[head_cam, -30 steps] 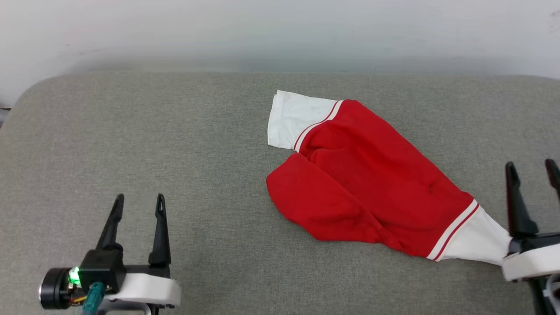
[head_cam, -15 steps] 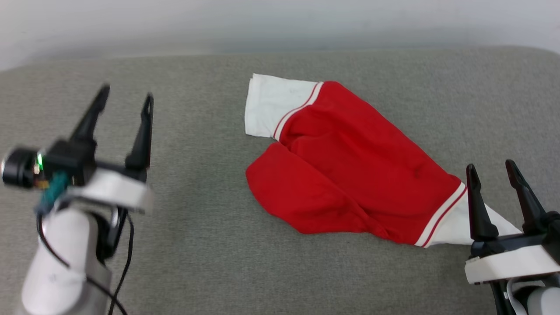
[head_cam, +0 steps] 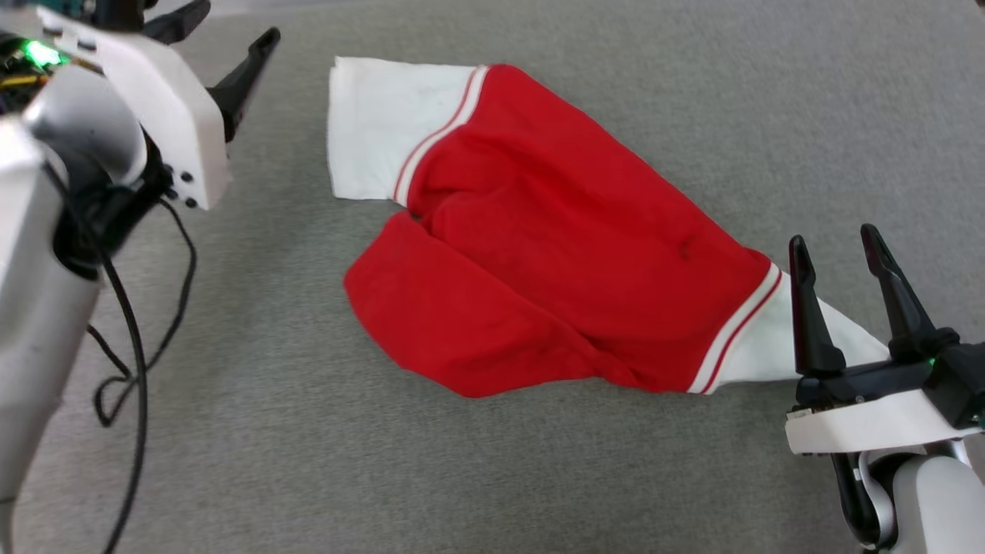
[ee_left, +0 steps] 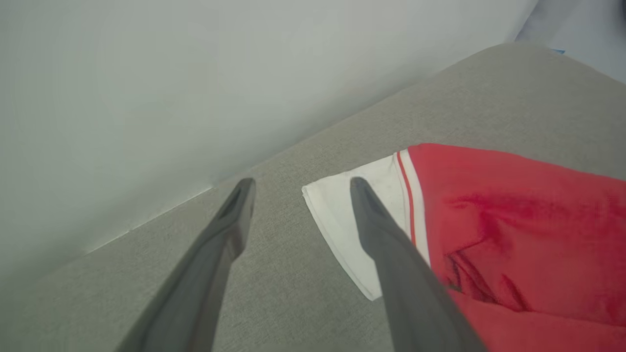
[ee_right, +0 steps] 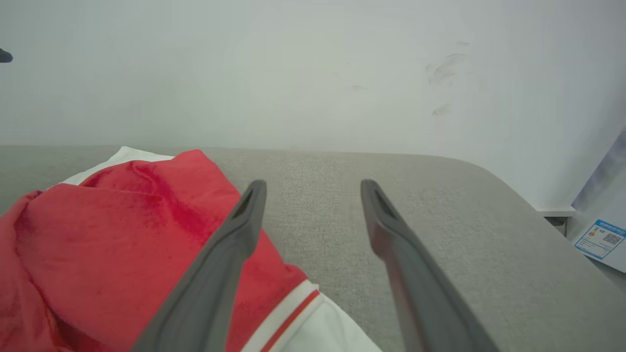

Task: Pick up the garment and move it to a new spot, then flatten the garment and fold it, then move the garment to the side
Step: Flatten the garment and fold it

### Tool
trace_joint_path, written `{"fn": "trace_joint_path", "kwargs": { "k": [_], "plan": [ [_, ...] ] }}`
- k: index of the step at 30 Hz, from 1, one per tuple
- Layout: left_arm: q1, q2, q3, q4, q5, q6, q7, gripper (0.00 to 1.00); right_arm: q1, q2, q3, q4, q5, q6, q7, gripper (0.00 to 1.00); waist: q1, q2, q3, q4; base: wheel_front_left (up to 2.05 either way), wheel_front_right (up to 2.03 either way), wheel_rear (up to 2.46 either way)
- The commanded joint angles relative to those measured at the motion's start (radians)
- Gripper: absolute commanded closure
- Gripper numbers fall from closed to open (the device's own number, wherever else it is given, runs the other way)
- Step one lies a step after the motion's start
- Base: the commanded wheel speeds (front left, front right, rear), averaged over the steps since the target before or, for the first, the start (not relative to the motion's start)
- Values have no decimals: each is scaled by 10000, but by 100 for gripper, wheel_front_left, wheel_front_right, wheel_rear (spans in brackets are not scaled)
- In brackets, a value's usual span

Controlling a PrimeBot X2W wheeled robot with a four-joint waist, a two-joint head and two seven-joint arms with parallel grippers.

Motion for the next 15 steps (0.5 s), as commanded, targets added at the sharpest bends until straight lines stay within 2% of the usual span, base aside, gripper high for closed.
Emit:
{"fn": "trace_joint_path", "kwargs": {
  "k": [1, 4, 5, 6, 7, 10, 12, 15],
  "plan": [
    [-295, 127, -123, 94, -221, 1, 325, 0, -141, 87, 20, -5, -39, -10, -69, 0, -2, -1, 414, -403, 0, 0, 0],
    [-940, 203, -562, 541, -1011, 0, 1552, 0, -278, 157, 15, 15, -126, -10, -115, 0, -2, -1, 652, -633, 0, 0, 0],
    [-1215, 244, -863, 848, -1427, 0, 2387, 0, -342, 198, -8, 39, -192, -10, -129, 0, -2, -1, 757, -747, 0, 0, 0],
    [-1215, 244, -863, 848, -1427, 0, 2387, 0, -342, 198, -8, 39, -192, -10, -129, 0, -2, -1, 757, -747, 0, 0, 0],
    [-1491, 318, -1183, 1058, -1703, 0, 3113, 0, -409, 238, -41, 39, -226, -10, -139, 0, -2, -1, 846, -838, 0, 0, 0],
    [-1684, 380, -1577, 1157, -1767, 0, 3592, 0, -450, 261, -83, -43, -245, -10, -144, 0, -2, -1, 922, -900, 0, 0, 0],
    [-1812, 468, -2254, 1281, -1778, -1, 4054, 0, -498, 302, -116, -122, -292, -10, -146, 0, -2, -1, 1032, -948, 0, 0, 0],
    [-1922, 524, -2645, 1374, -1793, -1, 4250, 0, -546, 321, -124, -166, -304, -10, -147, 0, -2, -1, 1113, -965, 0, 0, 0]
  ]
}}
